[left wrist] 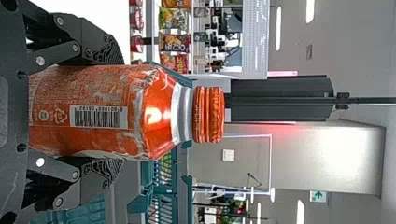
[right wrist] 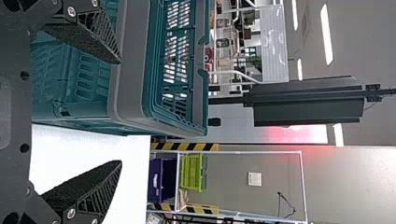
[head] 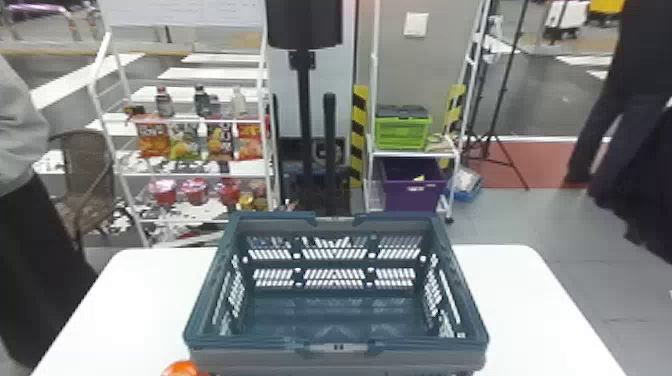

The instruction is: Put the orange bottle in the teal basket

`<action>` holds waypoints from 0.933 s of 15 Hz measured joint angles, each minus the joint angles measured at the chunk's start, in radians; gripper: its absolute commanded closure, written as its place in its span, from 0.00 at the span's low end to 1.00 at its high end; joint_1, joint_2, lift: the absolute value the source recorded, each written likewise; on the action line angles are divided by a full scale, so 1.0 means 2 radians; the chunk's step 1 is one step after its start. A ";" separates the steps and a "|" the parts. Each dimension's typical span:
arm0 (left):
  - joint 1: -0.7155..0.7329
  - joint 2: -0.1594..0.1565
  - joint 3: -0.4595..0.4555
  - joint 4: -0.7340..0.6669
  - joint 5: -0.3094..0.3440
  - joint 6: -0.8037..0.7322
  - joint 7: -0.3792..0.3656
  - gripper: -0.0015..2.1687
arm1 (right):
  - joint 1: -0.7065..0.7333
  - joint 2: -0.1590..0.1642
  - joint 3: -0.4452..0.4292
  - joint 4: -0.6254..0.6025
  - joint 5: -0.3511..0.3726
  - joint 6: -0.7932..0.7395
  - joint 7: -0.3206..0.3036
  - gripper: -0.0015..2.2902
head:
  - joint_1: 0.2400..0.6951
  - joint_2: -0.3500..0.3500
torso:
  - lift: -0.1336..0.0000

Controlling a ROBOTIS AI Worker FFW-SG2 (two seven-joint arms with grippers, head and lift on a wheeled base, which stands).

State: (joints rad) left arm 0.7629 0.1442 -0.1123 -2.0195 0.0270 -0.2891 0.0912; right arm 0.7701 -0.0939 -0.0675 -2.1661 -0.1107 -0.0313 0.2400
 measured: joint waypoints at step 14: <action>0.005 0.000 0.000 -0.016 -0.001 0.001 -0.004 0.32 | 0.001 0.001 -0.001 0.000 0.000 0.000 0.000 0.06 | 0.57 0.50 | 1.00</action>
State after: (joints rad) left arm 0.7725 0.1441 -0.1130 -2.0506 0.0250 -0.2871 0.0822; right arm 0.7716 -0.0920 -0.0690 -2.1660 -0.1097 -0.0313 0.2405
